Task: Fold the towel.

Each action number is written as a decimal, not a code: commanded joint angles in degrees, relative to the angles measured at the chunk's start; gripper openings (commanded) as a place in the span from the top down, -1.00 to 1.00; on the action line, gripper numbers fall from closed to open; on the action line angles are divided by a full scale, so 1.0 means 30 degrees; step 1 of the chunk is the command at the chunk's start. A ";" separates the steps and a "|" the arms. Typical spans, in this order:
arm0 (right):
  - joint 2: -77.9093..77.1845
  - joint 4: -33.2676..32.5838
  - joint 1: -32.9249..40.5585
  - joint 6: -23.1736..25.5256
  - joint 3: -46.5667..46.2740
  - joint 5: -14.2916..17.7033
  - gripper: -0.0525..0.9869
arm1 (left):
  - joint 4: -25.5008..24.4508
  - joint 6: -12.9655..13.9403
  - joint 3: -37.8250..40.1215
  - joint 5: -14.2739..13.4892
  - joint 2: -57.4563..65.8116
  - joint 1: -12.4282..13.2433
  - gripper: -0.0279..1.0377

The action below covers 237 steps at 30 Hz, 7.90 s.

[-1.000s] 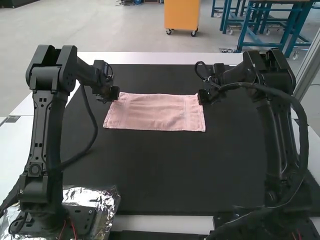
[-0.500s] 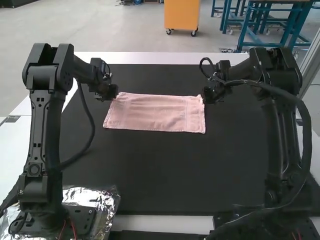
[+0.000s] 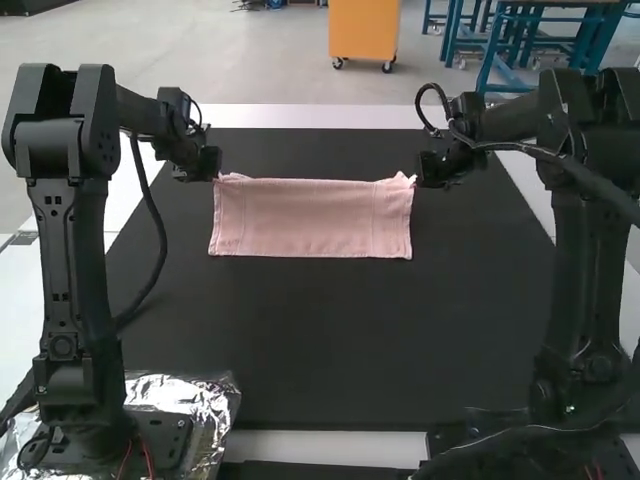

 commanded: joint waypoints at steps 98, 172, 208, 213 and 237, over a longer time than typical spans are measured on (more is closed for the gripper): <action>-0.4975 0.4108 0.4623 0.2617 -0.7683 -0.1880 0.95 | 0.8510 -0.0285 -1.1821 -0.1320 -0.8707 -0.0136 -0.71; 0.3638 1.6266 0.9487 0.5840 -0.6746 -0.3872 0.94 | 1.2260 -0.2453 -1.3842 -0.2551 -1.0963 -0.0136 -0.71; -2.2817 0.9645 0.3100 0.9121 -0.8885 -0.1382 -0.87 | 0.9770 -0.2248 -1.0942 -0.2990 -2.4528 -0.1396 -0.87; -2.8910 0.7419 0.1079 0.9121 -1.0613 -0.1411 -0.87 | 0.9243 -0.2453 -1.1147 -0.2873 -2.7750 -0.1249 -0.87; -4.0424 0.0212 0.0082 0.3701 -1.0349 0.4448 -0.87 | 0.4995 -0.2776 -1.4633 -0.2375 -4.1051 0.0567 -0.87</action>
